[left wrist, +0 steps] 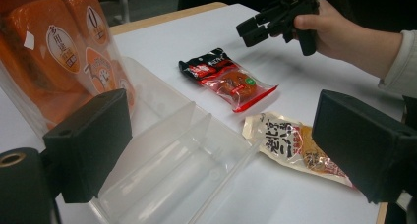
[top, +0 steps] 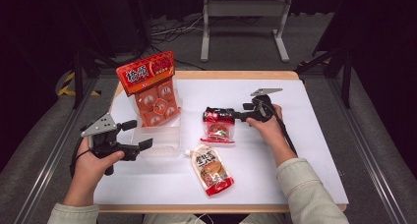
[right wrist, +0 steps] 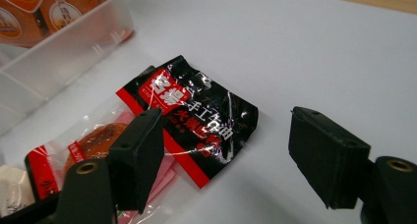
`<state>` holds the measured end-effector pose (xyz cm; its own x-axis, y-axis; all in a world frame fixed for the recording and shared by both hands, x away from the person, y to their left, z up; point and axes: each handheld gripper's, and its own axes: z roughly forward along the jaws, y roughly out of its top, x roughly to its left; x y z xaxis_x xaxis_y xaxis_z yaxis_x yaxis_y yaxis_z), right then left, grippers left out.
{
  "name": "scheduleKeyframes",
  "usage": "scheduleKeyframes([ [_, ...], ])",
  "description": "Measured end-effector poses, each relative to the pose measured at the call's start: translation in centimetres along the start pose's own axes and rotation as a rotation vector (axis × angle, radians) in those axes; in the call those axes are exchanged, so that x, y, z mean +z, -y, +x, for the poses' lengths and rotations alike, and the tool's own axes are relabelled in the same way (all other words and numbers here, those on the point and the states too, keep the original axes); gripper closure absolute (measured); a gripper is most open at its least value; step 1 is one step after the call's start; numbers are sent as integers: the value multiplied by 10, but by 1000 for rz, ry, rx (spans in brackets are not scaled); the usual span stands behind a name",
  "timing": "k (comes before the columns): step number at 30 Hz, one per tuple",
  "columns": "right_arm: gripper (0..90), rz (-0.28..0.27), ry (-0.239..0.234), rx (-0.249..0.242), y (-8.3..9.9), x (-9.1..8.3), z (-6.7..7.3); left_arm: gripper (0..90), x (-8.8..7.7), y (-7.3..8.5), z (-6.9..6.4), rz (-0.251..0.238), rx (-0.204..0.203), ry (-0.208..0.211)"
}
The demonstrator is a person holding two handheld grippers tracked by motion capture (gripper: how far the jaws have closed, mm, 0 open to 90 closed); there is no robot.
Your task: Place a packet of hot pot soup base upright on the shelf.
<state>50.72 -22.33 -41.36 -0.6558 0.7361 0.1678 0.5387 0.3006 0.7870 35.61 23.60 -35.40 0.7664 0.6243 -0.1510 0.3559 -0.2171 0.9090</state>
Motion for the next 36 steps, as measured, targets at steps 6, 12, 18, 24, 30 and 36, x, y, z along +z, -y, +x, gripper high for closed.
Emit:
scheduleKeyframes([
  [6,309,23,5,13,3,16,-2,87,-1,1,-1,7,0,3],
  [12,294,54,30,-10,2,29,1,86,-2,2,1,5,4,-6],
  [18,301,46,26,22,4,38,-1,87,-3,5,4,11,-12,-11],
  [24,300,46,0,41,4,44,0,86,-3,5,5,12,-6,-14],
  [30,374,63,-42,43,5,44,0,85,-5,6,5,12,-10,-16],
  [36,502,71,-72,11,2,39,3,85,-5,6,6,12,-13,-17],
])
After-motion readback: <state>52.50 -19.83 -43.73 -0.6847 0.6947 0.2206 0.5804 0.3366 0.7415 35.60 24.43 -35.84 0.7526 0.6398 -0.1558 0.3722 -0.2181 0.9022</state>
